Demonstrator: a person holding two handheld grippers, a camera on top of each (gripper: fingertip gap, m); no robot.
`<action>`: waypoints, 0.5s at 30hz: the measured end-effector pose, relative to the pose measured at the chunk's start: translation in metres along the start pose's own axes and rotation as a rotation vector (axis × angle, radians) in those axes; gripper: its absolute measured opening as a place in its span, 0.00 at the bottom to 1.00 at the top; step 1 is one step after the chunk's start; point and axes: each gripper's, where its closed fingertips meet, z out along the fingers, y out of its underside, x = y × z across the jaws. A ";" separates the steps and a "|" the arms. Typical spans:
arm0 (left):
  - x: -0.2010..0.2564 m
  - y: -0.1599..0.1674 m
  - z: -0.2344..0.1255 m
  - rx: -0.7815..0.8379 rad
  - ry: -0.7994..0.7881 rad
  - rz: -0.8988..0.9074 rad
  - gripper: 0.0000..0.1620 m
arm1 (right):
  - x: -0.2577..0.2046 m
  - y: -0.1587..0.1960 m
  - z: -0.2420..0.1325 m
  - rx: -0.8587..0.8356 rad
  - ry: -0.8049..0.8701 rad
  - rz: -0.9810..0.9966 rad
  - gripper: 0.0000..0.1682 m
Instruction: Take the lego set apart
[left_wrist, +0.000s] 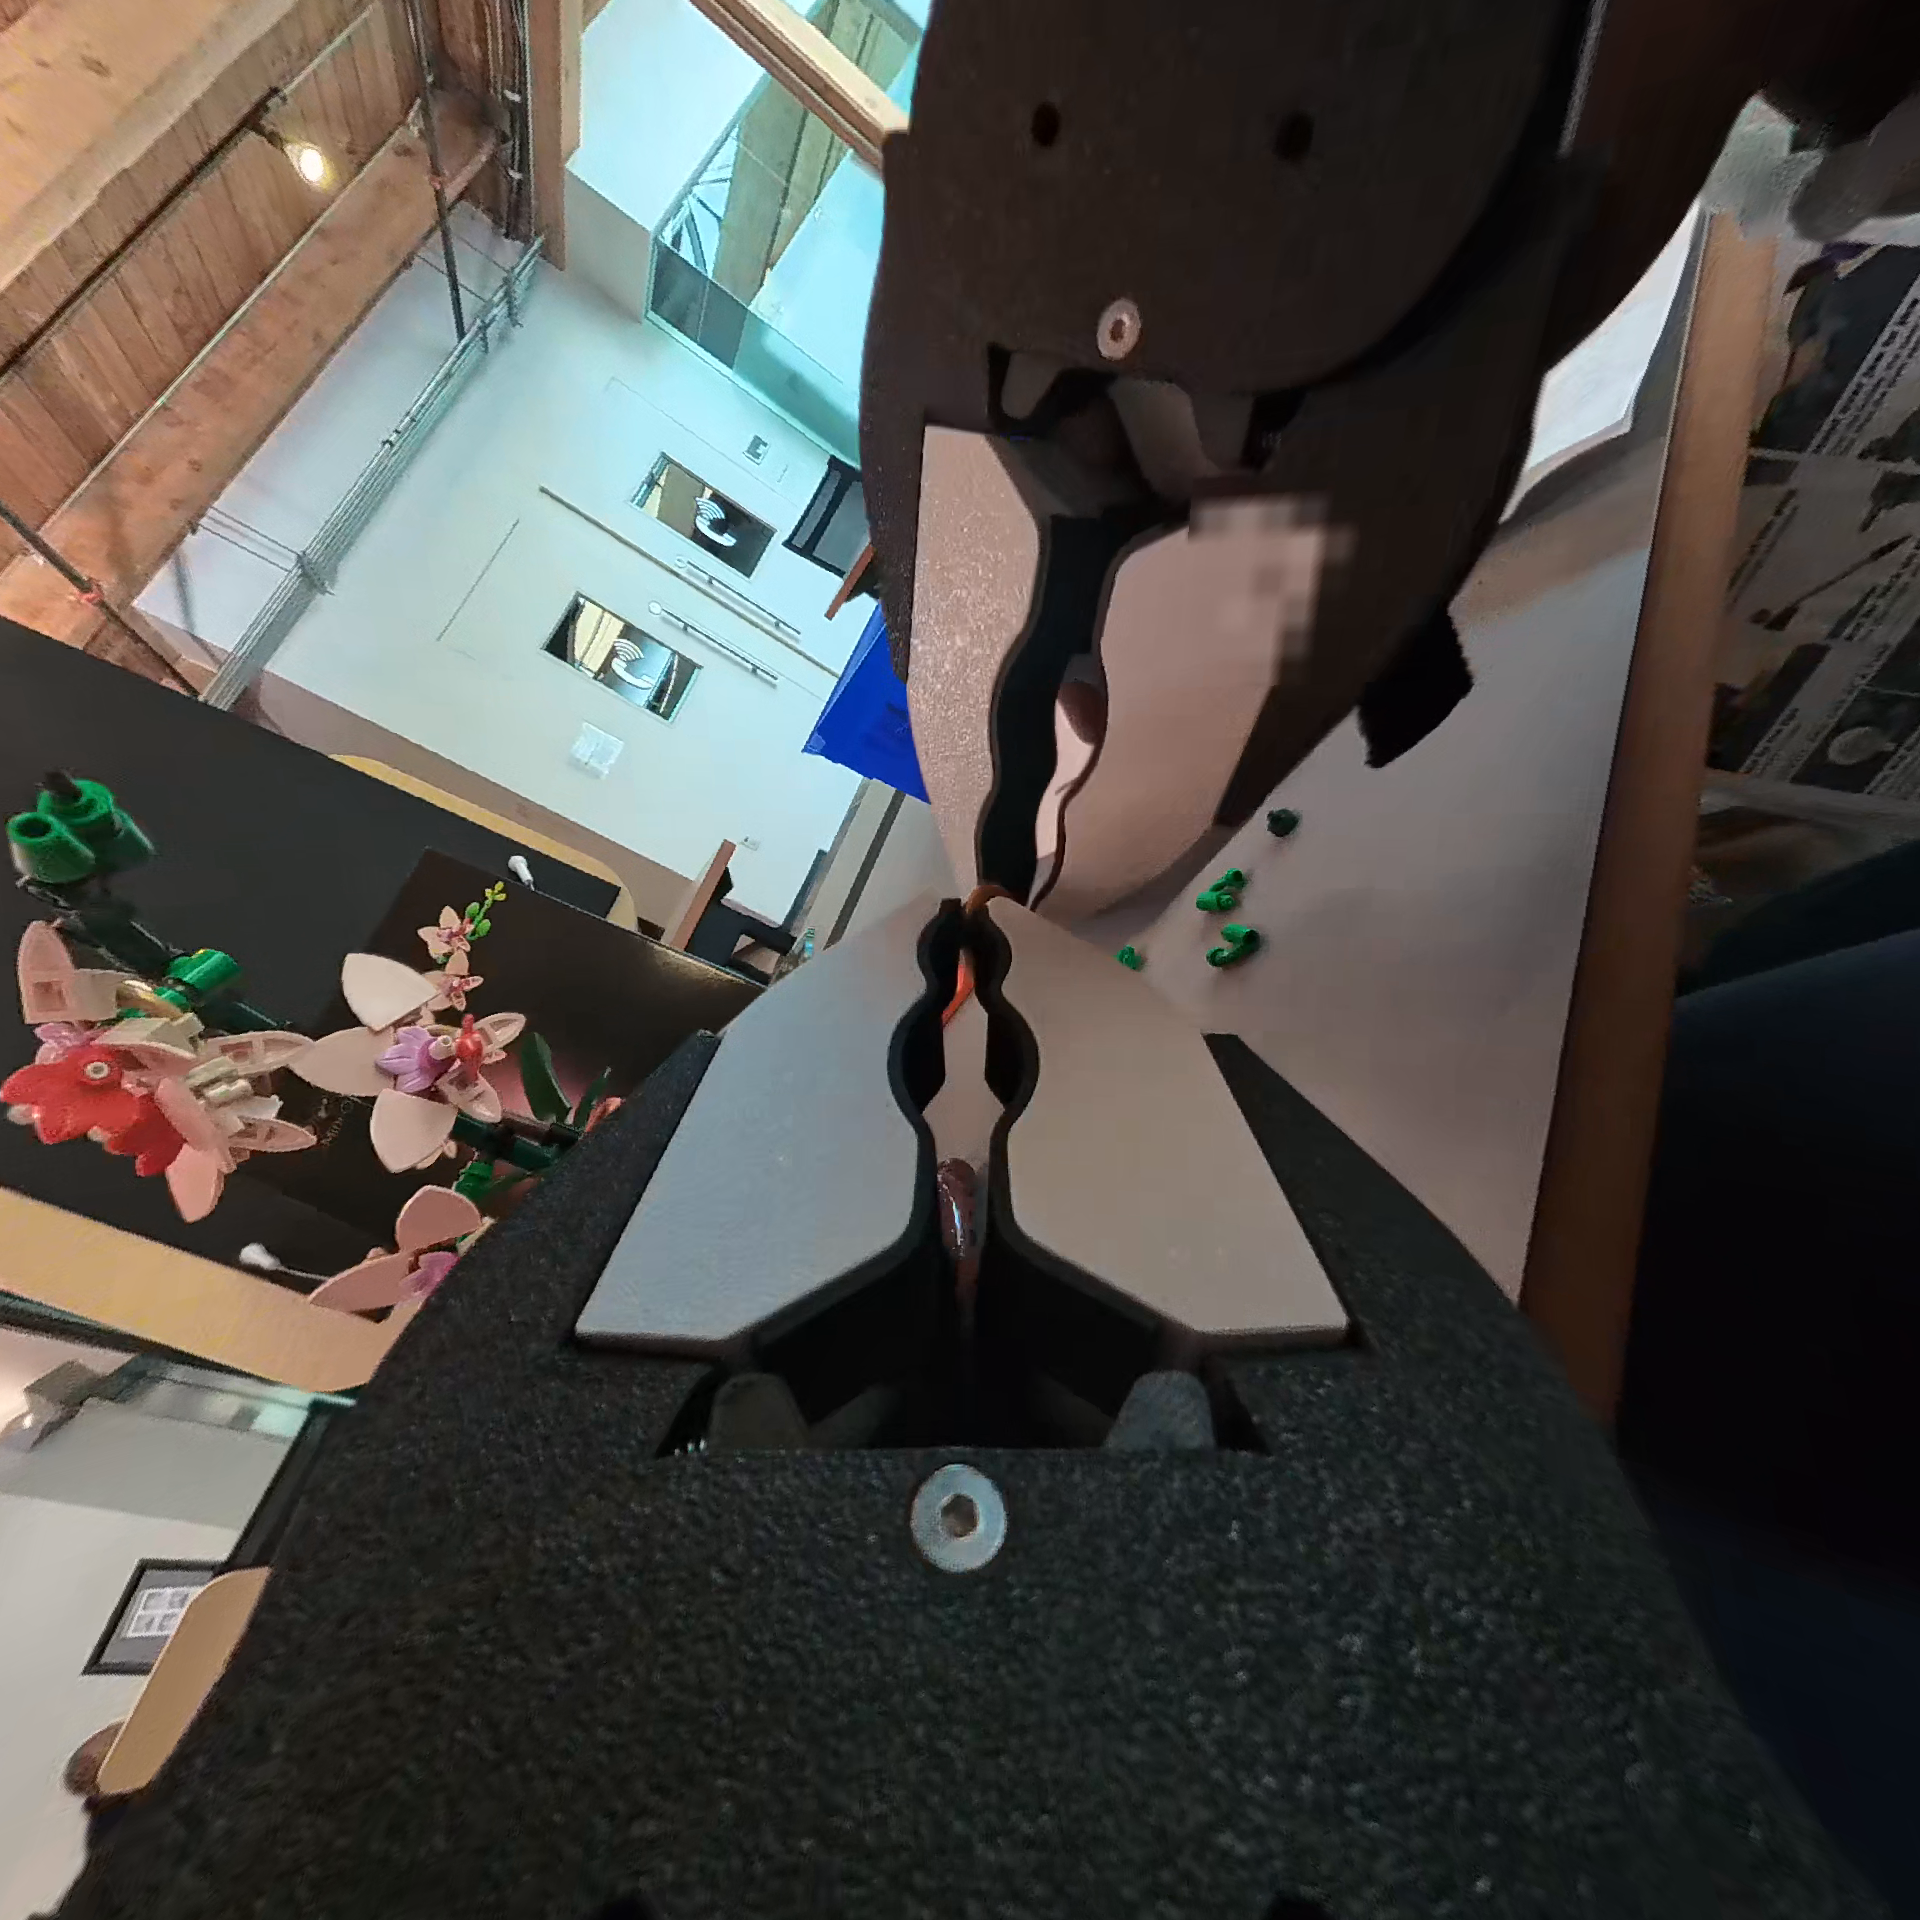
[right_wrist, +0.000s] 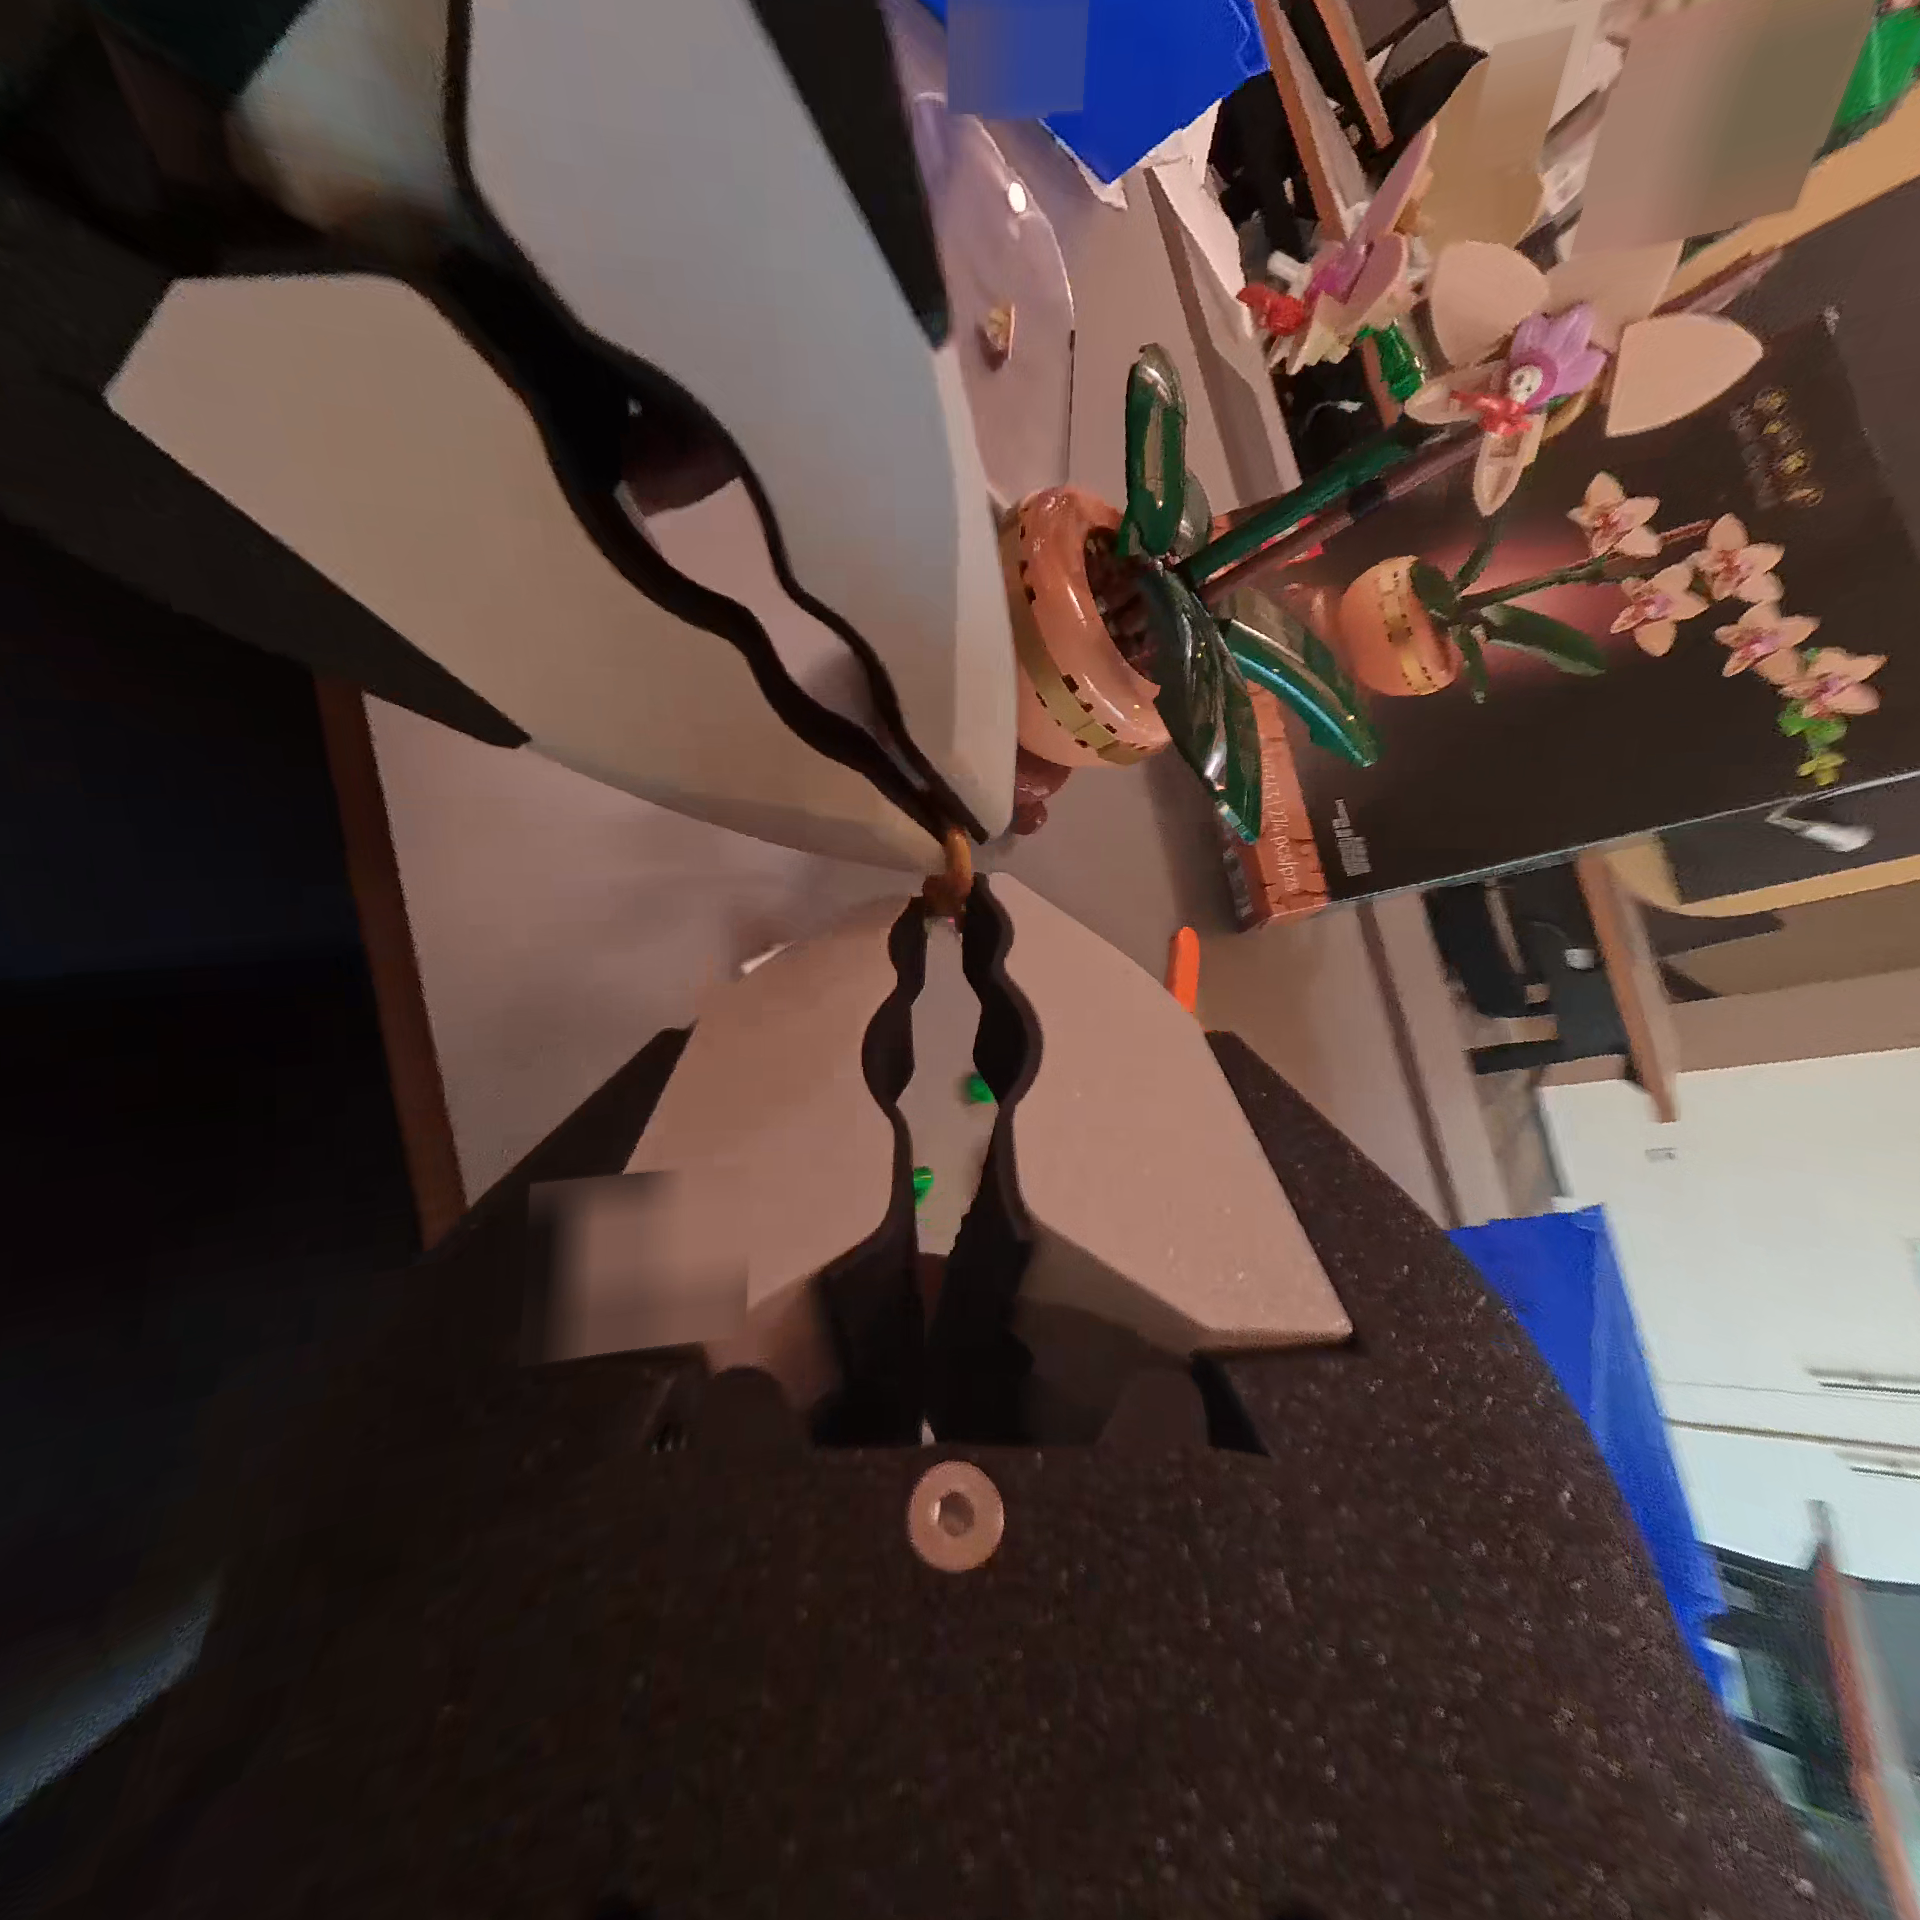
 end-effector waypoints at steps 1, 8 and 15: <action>0.000 0.002 0.001 -0.007 -0.001 0.002 0.01 | 0.001 0.002 0.002 -0.015 0.023 -0.041 0.04; -0.034 -0.014 -0.018 0.057 -0.123 -0.053 0.00 | 0.015 0.075 0.013 -0.277 0.086 -0.173 0.04; -0.025 0.038 -0.007 -0.094 -0.063 -0.132 0.01 | 0.036 0.051 -0.001 -0.083 0.129 -0.007 0.04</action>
